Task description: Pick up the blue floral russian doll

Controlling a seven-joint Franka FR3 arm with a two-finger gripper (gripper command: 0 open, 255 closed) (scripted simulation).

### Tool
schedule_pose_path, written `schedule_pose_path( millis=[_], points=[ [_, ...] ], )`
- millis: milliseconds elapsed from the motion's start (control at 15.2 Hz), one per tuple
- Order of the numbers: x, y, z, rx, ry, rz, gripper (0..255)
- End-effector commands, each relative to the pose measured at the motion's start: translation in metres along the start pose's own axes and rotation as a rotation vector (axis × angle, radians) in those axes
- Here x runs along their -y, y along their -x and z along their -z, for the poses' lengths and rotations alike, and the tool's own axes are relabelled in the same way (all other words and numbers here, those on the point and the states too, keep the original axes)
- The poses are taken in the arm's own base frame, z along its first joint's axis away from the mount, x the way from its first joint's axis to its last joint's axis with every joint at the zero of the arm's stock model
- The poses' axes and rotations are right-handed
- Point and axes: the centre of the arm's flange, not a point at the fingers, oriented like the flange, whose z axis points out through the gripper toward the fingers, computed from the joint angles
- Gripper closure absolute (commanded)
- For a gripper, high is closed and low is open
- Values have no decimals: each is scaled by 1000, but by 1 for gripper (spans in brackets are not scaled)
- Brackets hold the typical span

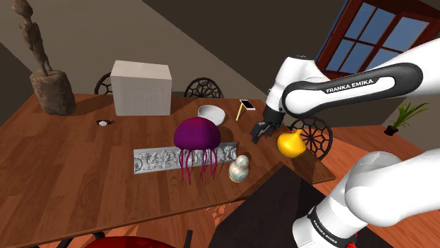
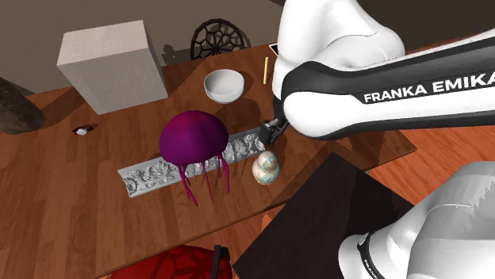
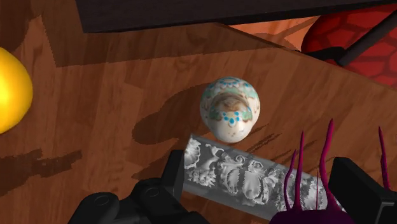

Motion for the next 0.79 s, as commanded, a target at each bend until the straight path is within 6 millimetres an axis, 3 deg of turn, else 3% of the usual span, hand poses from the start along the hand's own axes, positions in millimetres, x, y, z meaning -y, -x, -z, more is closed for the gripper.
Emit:
schedule_pose_path(
  millis=[0,528,726],
  points=[
    [1,-4,-23,-11,4,4,0],
    [2,-29,-125,-39,23,19,0],
    [3,-31,-144,-42,25,21,0]
  ],
)
